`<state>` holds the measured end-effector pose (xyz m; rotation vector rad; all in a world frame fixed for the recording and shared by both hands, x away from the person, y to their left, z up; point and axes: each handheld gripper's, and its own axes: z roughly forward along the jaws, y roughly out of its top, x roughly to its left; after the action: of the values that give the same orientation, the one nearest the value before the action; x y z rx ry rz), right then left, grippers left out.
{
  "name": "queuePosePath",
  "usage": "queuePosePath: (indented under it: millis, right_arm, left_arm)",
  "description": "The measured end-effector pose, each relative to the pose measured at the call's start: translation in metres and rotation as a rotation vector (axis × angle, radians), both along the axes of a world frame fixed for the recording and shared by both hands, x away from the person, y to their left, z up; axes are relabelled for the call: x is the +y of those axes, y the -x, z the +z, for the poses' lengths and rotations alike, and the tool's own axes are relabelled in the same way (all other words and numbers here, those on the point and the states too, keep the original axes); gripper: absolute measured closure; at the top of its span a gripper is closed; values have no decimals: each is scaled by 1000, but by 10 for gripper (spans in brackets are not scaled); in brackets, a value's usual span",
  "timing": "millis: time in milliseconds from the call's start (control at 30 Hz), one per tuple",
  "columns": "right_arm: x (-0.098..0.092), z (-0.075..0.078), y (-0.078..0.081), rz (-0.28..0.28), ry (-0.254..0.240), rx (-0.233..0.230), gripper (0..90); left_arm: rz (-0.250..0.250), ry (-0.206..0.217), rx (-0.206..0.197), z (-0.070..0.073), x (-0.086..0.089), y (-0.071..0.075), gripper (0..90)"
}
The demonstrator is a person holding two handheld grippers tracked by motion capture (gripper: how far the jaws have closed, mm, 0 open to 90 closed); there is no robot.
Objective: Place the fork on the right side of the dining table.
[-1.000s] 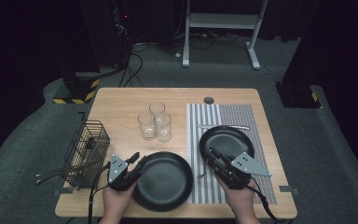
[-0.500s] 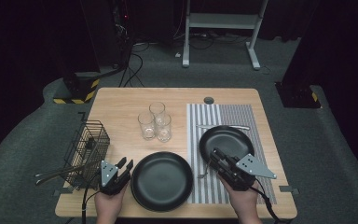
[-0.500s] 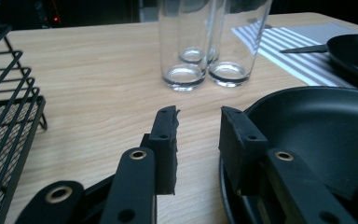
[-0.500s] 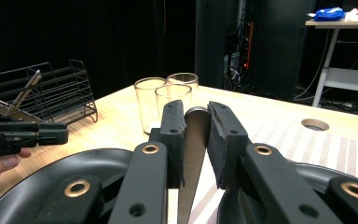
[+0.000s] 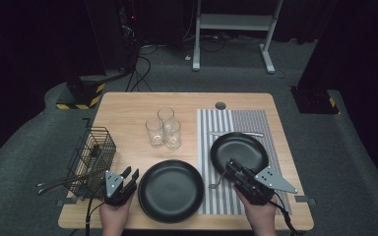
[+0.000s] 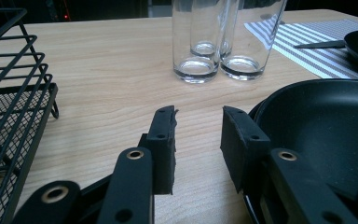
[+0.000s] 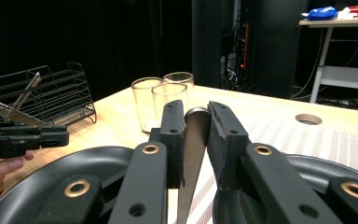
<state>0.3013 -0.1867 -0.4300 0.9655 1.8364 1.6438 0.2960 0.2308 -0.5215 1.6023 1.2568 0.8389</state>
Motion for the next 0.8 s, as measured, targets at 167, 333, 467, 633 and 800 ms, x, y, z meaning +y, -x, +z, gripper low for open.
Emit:
queuePosePath:
  millis: [167, 333, 467, 633, 800]
  right_arm:
    - [-4, -2, 2, -15, -11, 8, 766]
    - [-7, -3, 2, -24, -22, 14, 766]
    - [-8, -5, 3, -35, -23, 18, 770]
    - [-10, -11, 2, -53, -12, 41, 791]
    - [-13, -13, 2, -66, -13, 50, 798]
  left_arm:
    - [-2, -2, -2, -1, 0, 1, 650]
    - [-2, 9, 0, -1, 1, 1, 650]
    - [-5, 10, 0, -1, 2, 1, 650]
    - [-8, 10, 0, -1, 2, 1, 651]
    - [-11, 10, 2, -2, 1, 1, 652]
